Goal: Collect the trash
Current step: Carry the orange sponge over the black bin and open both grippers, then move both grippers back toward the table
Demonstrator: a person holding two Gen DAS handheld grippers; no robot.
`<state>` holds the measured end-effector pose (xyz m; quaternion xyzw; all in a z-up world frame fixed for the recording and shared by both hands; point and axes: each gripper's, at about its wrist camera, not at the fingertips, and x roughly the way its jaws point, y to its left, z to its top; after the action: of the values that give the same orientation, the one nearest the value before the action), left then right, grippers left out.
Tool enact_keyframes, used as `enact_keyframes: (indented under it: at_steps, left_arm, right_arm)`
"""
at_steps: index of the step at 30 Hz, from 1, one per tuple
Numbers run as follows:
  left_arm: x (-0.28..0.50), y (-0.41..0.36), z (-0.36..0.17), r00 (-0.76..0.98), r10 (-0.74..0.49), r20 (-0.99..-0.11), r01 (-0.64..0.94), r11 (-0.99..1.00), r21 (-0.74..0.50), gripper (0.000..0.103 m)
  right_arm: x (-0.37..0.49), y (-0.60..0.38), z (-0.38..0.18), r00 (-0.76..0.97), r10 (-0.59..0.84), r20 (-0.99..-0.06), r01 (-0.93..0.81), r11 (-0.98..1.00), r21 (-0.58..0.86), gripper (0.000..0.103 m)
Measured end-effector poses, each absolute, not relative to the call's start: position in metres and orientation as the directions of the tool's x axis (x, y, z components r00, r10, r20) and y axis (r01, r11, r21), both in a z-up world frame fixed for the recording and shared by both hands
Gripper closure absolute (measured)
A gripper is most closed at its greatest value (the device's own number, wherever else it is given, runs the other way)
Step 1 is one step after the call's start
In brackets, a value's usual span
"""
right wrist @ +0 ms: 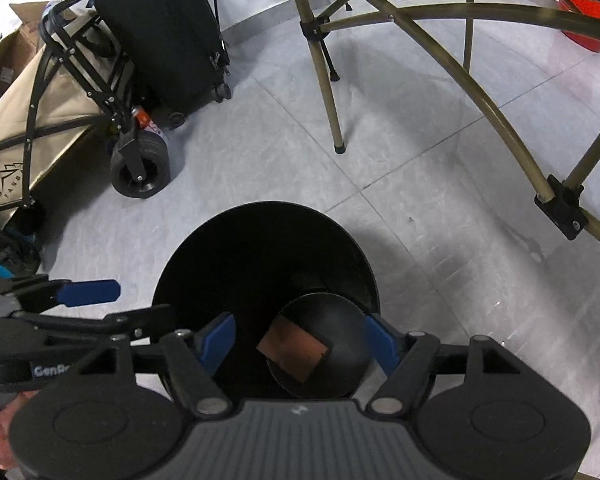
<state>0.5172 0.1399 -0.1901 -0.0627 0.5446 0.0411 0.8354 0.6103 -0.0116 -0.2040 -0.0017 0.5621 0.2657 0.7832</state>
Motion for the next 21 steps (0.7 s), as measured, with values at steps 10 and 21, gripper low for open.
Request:
enact_keyframes:
  at_steps: [10,21]
  left_arm:
    - [0.454,0.094,-0.111,0.664,0.113,-0.739,-0.092,0.993,0.069,0.023]
    - [0.322,-0.012,-0.009,0.881,-0.211,-0.424,0.216,0.976,-0.037,0.01]
  right_arm:
    - [0.564,-0.055,-0.106,0.511,0.422,-0.749,-0.468,0.867,0.17,0.032]
    - [0.393,-0.246,0.023,0.858,0.325,-0.398,-0.257,0.942,0.215,0.018]
